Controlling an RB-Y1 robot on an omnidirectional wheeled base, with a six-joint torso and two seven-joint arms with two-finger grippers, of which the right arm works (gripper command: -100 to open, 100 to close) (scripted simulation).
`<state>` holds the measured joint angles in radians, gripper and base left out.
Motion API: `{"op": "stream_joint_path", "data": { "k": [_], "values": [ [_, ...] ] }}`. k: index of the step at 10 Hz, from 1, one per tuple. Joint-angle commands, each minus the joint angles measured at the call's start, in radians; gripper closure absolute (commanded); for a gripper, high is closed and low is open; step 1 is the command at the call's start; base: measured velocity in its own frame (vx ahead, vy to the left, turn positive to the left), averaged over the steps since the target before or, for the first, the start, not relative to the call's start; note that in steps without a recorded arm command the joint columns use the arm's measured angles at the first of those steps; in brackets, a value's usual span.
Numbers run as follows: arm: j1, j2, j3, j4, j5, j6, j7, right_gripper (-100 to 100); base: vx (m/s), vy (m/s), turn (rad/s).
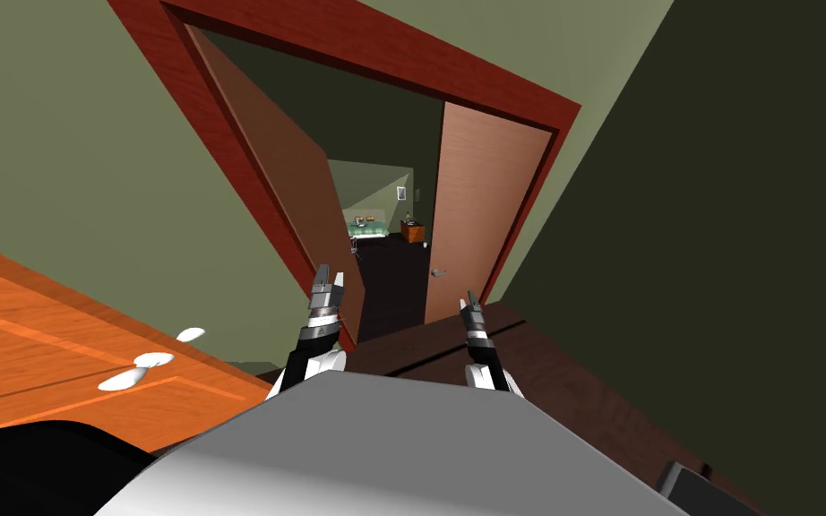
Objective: Push the door open
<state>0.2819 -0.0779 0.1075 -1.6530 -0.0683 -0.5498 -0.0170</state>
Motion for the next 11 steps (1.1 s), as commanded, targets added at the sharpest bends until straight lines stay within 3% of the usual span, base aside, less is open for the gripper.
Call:
{"op": "stream_joint_path", "data": {
  "k": [1, 3, 4, 8, 9, 11],
  "values": [
    [-0.021, -0.009, 0.005, 0.05, -0.005, -0.01, -0.006, -100, 0.078, -0.043, 0.105],
    [-0.049, -0.018, 0.014, 0.114, -0.011, -0.03, -0.011, -100, 0.093, -0.056, 0.09],
    [-0.049, -0.018, 0.014, 0.124, -0.011, -0.03, -0.011, -100, 0.059, -0.046, 0.034],
    [-0.104, -0.035, 0.032, 0.266, -0.021, -0.068, -0.021, -100, 0.067, -0.058, 0.089],
    [-0.104, -0.035, 0.032, 0.273, -0.021, -0.068, -0.021, -100, 0.057, -0.046, 0.041],
    [-0.131, -0.043, 0.041, 0.338, -0.027, -0.087, -0.027, -100, 0.062, -0.045, 0.075]
  ]
}}
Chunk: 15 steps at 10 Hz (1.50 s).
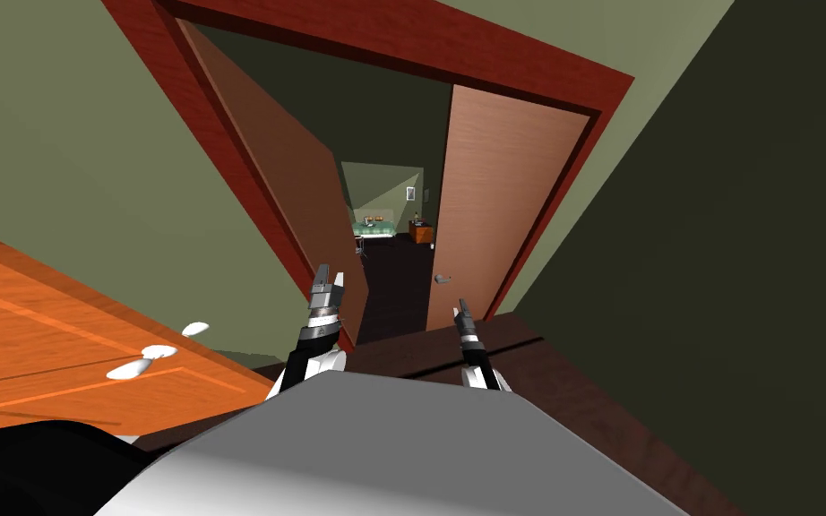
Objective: Push the door open
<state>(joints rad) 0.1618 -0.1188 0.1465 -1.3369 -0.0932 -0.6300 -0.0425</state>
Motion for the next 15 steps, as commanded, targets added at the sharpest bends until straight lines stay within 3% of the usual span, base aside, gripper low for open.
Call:
{"op": "stream_joint_path", "data": {
  "k": [1, 5, 9, 15],
  "values": [
    [-0.011, -0.002, 0.002, 0.029, -0.002, -0.007, -0.001, -100, 0.052, -0.034, 0.038],
    [-0.064, -0.016, 0.019, 0.163, -0.012, -0.043, -0.011, -100, 0.072, -0.052, 0.086],
    [-0.088, -0.022, 0.027, 0.234, -0.017, -0.06, -0.015, -100, 0.058, -0.047, 0.048],
    [-0.152, -0.038, 0.048, 0.405, -0.029, -0.105, -0.028, -100, 0.071, -0.052, 0.07]
  ]
}}
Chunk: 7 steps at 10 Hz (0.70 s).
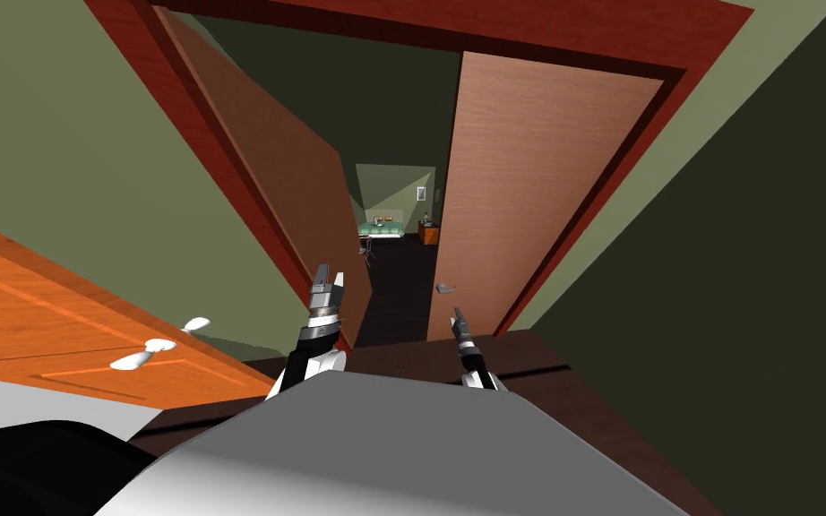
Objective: Push the door open
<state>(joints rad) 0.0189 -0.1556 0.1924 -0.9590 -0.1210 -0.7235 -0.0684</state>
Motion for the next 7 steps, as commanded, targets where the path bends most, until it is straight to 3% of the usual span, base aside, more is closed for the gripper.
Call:
{"op": "stream_joint_path", "data": {
  "k": [1, 7],
  "values": [
    [-0.018, -0.003, 0.005, 0.05, -0.003, -0.017, -0.003, -100, 0.079, -0.07, 0.066],
    [-0.065, -0.013, 0.02, 0.174, -0.012, -0.05, -0.012, -100, 0.08, -0.058, 0.052]
  ]
}}
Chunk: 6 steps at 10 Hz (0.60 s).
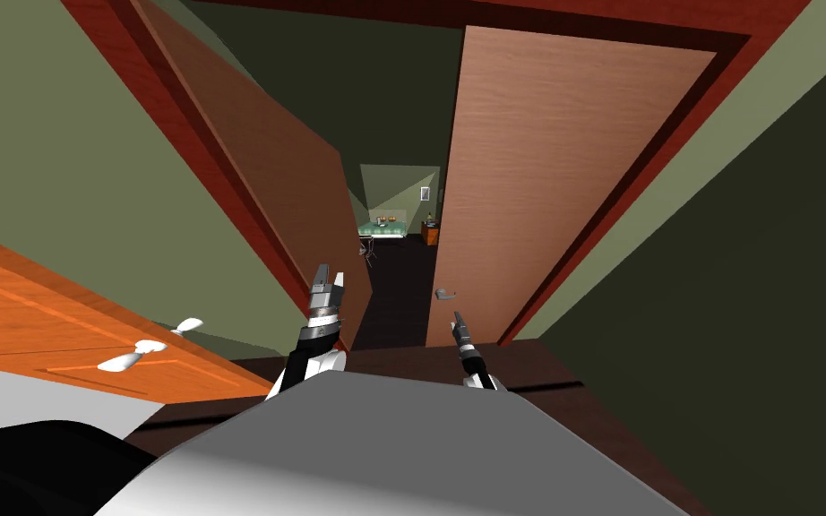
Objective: Push the door open
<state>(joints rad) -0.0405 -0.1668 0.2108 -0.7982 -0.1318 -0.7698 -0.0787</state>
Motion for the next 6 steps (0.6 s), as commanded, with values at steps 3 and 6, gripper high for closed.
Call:
{"op": "stream_joint_path", "data": {
  "k": [3, 6],
  "values": [
    [-0.002, 0.004, -0.004, 0.009, -0.001, -0.004, 0.003, -100, 0.109, -0.015, 0.021],
    [-0.005, 0.01, -0.013, 0.021, -0.002, -0.011, 0.008, -100, 0.206, 0.023, 0.031]
  ]
}}
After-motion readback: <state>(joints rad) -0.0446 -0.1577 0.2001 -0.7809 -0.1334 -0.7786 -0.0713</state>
